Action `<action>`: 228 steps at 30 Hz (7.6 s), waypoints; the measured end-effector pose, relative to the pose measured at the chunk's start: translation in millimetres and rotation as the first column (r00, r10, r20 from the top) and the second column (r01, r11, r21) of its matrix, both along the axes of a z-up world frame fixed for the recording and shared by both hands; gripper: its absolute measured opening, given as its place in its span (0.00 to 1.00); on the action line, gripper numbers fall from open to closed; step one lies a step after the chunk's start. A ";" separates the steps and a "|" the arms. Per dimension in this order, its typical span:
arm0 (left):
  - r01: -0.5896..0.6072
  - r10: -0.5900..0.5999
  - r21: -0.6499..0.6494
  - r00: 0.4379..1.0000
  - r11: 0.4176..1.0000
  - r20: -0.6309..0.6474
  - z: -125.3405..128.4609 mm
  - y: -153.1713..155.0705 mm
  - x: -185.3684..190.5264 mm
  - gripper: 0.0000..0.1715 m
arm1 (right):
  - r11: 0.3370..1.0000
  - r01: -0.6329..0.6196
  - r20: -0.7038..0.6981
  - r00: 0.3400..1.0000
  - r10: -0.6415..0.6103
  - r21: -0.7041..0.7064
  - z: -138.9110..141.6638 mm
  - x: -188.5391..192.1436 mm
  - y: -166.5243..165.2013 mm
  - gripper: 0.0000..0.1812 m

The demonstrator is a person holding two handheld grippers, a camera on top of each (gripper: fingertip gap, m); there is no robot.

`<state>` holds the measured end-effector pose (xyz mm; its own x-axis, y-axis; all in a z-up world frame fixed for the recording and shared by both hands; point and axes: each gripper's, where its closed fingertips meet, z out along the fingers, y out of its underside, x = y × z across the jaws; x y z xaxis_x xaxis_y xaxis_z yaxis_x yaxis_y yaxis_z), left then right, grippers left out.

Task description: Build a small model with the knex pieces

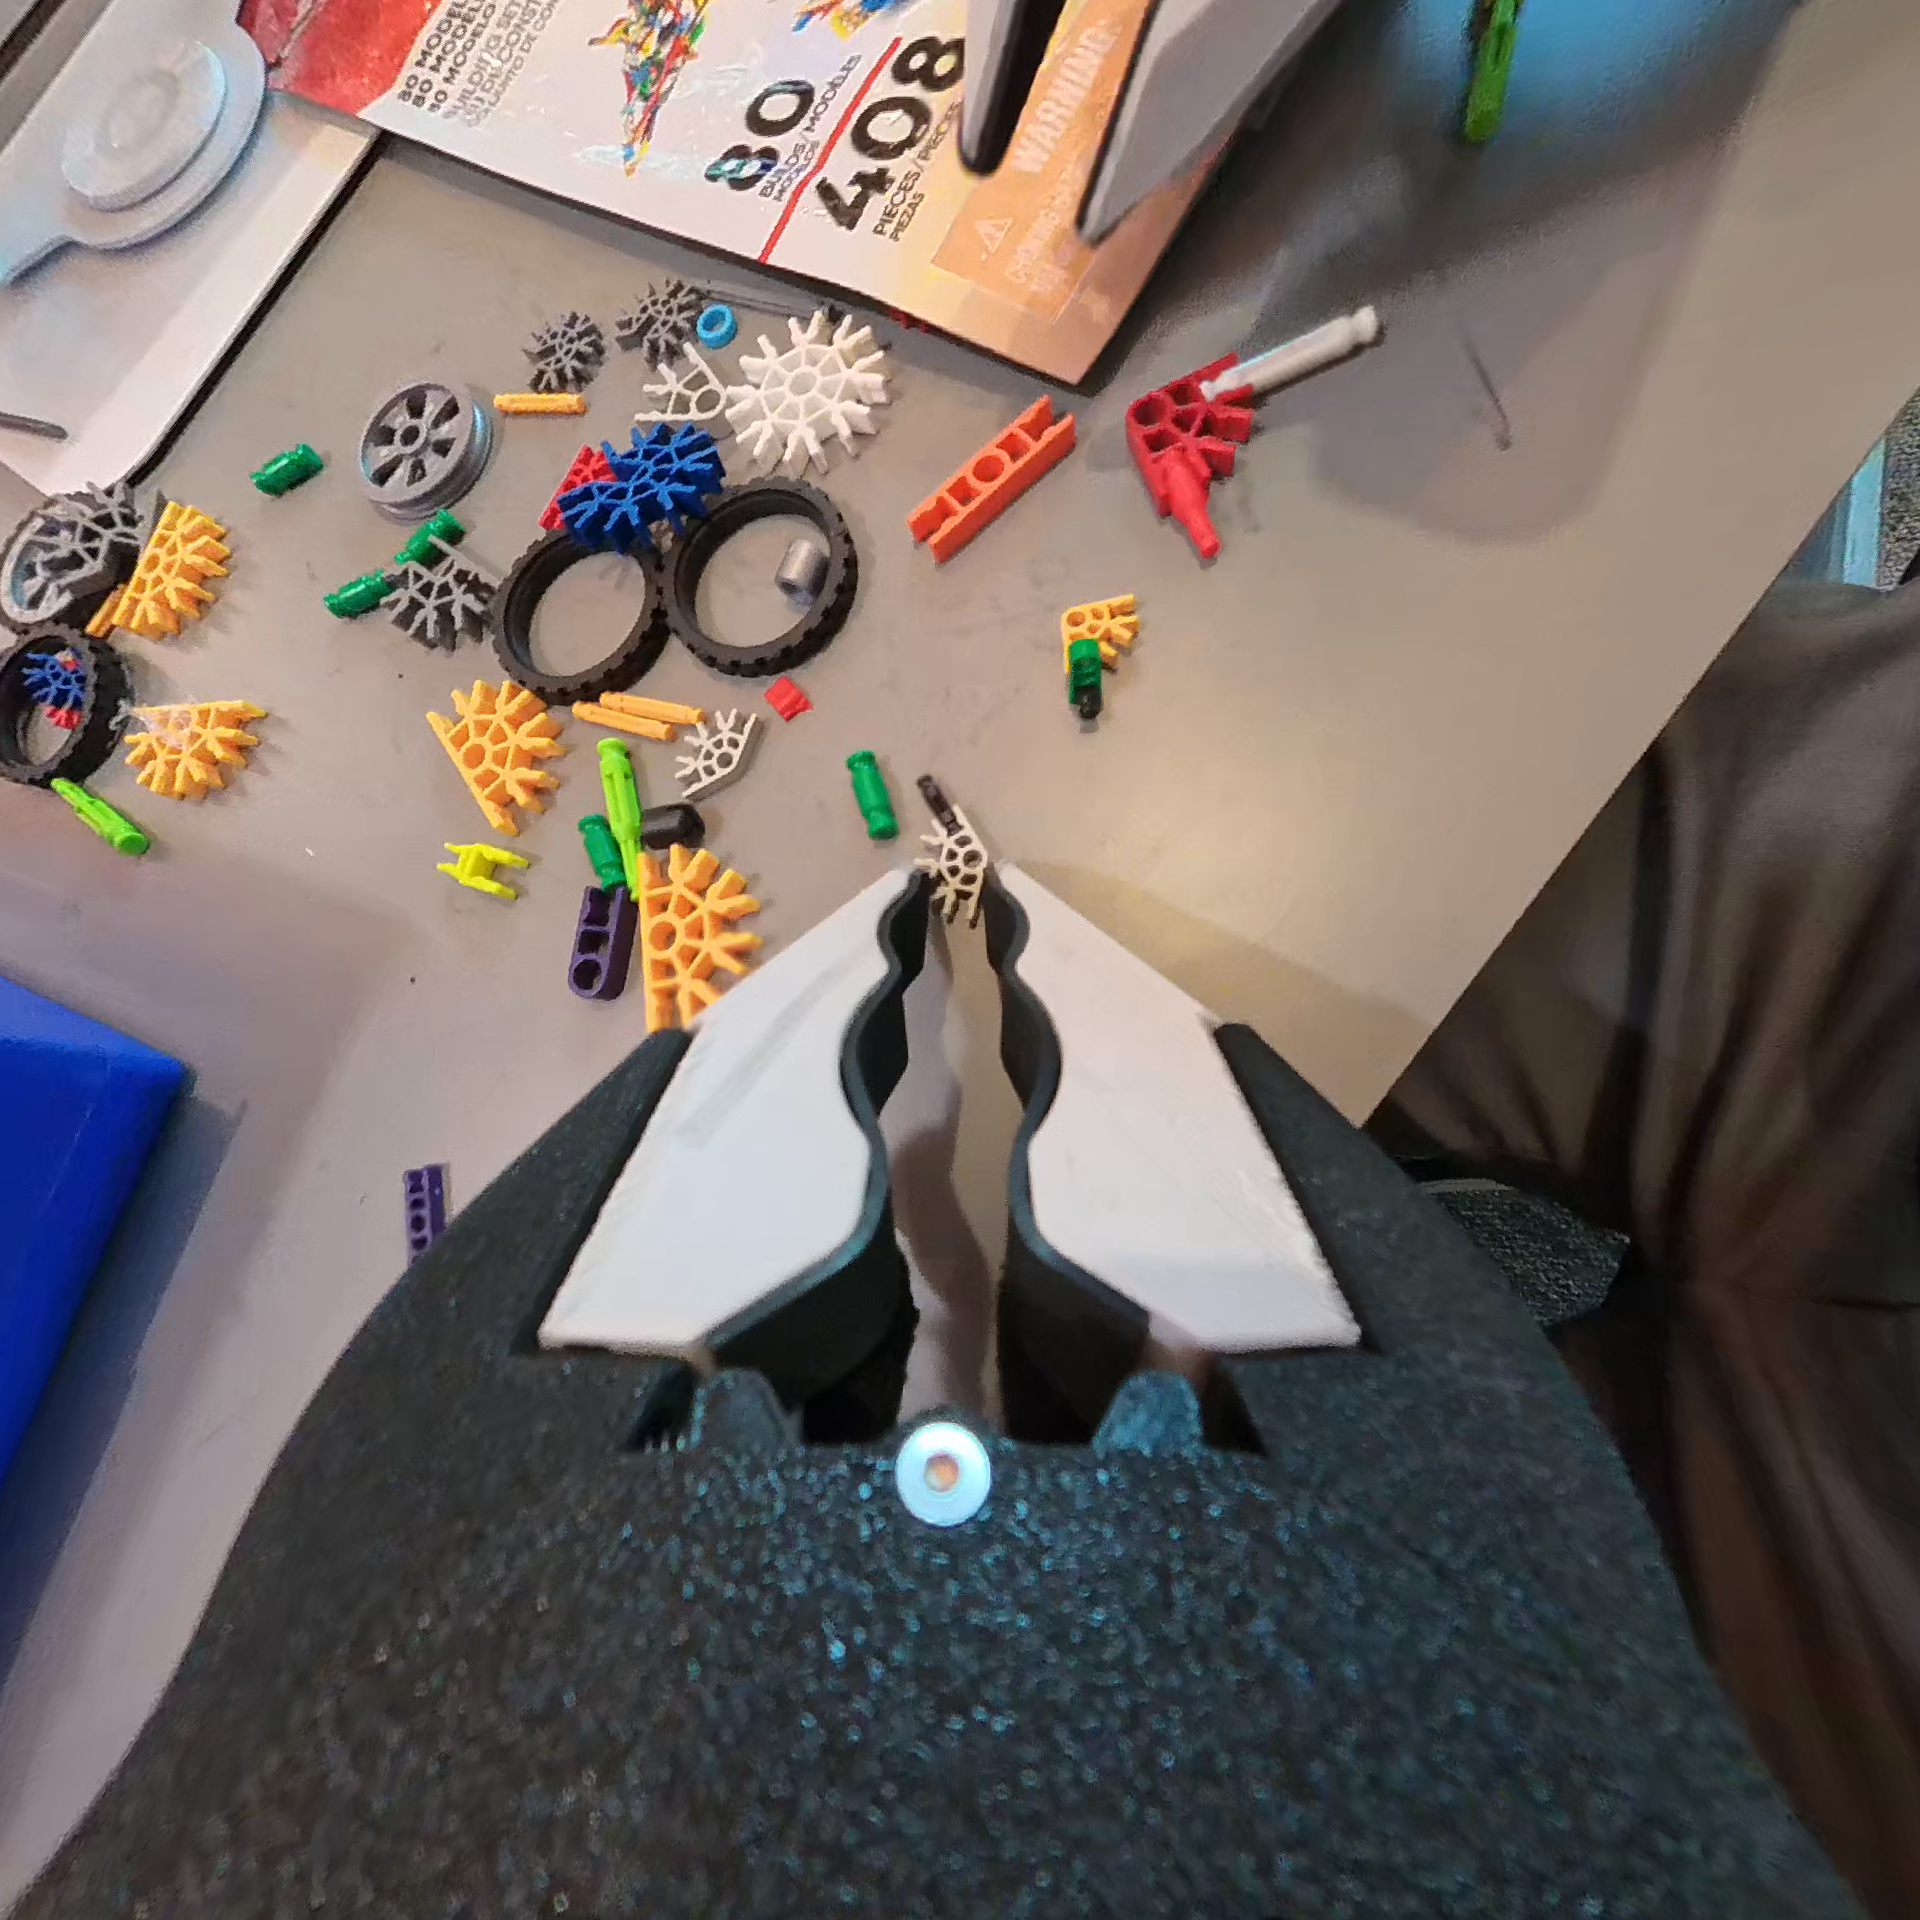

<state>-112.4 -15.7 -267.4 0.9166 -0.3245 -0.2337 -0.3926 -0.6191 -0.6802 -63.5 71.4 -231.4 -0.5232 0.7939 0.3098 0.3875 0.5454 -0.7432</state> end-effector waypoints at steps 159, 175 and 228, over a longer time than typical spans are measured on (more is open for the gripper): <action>-0.084 0.084 -0.005 0.996 0.996 -0.039 1.1 24.7 -53.9 0.08 | 0.954 -0.001 -0.053 0.998 -0.016 -0.299 25.5 5.3 -0.2 0.13; -0.038 0.043 0.064 0.996 0.997 -0.072 2.8 17.9 -35.6 0.00 | 0.928 -0.023 -0.016 1.000 0.018 -0.372 21.0 -1.5 -12.8 0.13; -0.006 -0.003 0.110 0.997 0.994 0.080 17.2 -6.8 -15.0 0.00 | 0.949 -0.279 0.155 0.954 0.256 0.148 -33.0 -57.0 -80.9 0.10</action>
